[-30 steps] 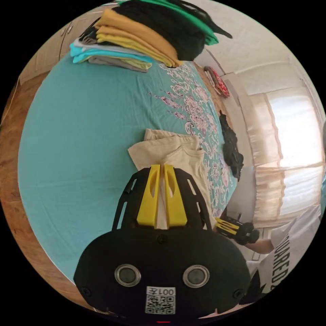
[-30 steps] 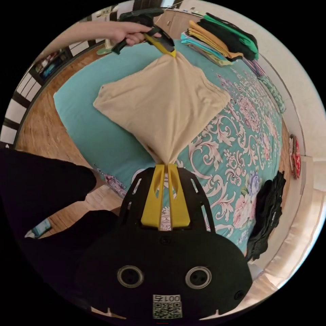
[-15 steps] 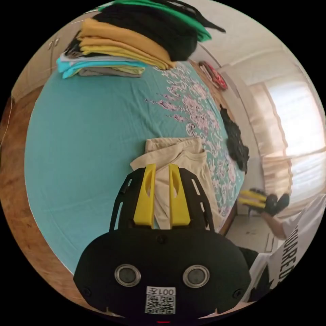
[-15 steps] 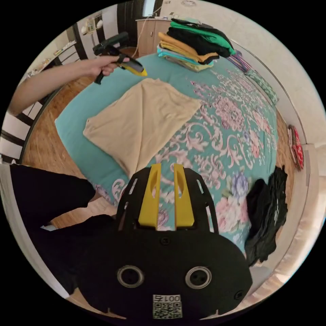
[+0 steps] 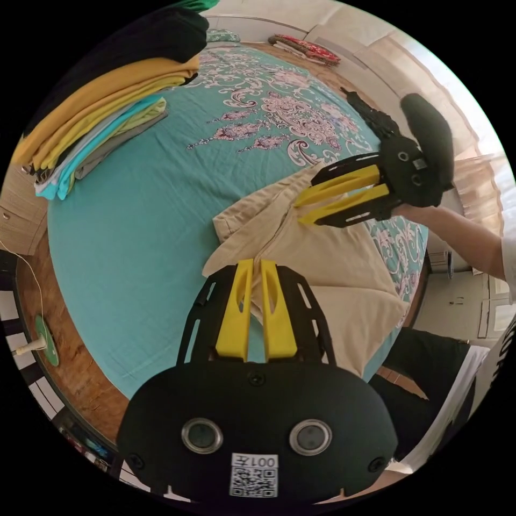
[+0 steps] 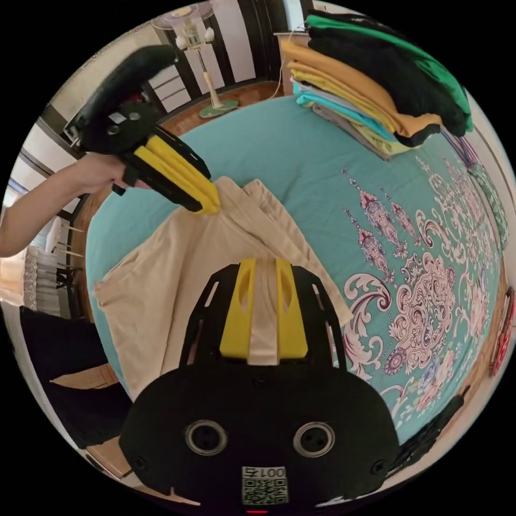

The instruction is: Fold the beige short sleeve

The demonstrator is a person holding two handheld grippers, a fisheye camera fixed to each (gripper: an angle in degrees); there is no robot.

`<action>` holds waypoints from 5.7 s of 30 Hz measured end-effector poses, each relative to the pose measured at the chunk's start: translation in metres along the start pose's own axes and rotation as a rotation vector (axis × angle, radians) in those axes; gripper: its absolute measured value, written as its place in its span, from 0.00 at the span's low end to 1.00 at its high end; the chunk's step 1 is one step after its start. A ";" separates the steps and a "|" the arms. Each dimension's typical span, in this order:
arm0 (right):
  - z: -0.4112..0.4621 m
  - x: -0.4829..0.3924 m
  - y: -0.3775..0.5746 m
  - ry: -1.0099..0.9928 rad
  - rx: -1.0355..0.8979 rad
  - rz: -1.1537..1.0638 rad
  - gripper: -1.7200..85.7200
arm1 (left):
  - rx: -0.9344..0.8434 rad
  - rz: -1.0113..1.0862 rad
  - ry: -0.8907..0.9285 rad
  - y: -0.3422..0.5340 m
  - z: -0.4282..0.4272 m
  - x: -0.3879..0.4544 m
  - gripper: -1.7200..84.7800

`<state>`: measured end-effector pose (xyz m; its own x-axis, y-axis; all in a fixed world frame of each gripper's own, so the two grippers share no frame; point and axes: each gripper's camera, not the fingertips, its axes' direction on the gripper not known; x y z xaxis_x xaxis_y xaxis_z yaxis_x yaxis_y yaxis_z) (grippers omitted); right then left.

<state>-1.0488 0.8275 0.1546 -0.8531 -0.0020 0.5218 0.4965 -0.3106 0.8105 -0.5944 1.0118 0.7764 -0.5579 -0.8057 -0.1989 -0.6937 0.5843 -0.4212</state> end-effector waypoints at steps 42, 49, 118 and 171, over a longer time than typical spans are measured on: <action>0.018 -0.067 0.176 -0.101 -0.090 0.560 0.08 | 0.032 -0.537 0.441 0.206 0.085 0.027 0.05; 0.022 -0.077 0.186 0.023 -0.061 0.727 0.11 | 0.126 -0.818 0.472 0.260 0.108 0.059 0.06; -0.123 -0.011 0.406 -0.658 0.339 0.669 0.03 | 0.754 -1.391 1.463 0.286 0.201 0.129 0.03; -0.458 0.082 0.219 -0.586 0.686 0.274 0.03 | 0.718 -0.551 0.794 0.030 -0.189 0.073 0.01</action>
<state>-1.0829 0.3241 0.2533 -0.5686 0.5441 0.6170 0.8131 0.2580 0.5218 -0.7422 0.9887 0.9160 -0.5662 -0.4984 0.6565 -0.6560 -0.2097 -0.7250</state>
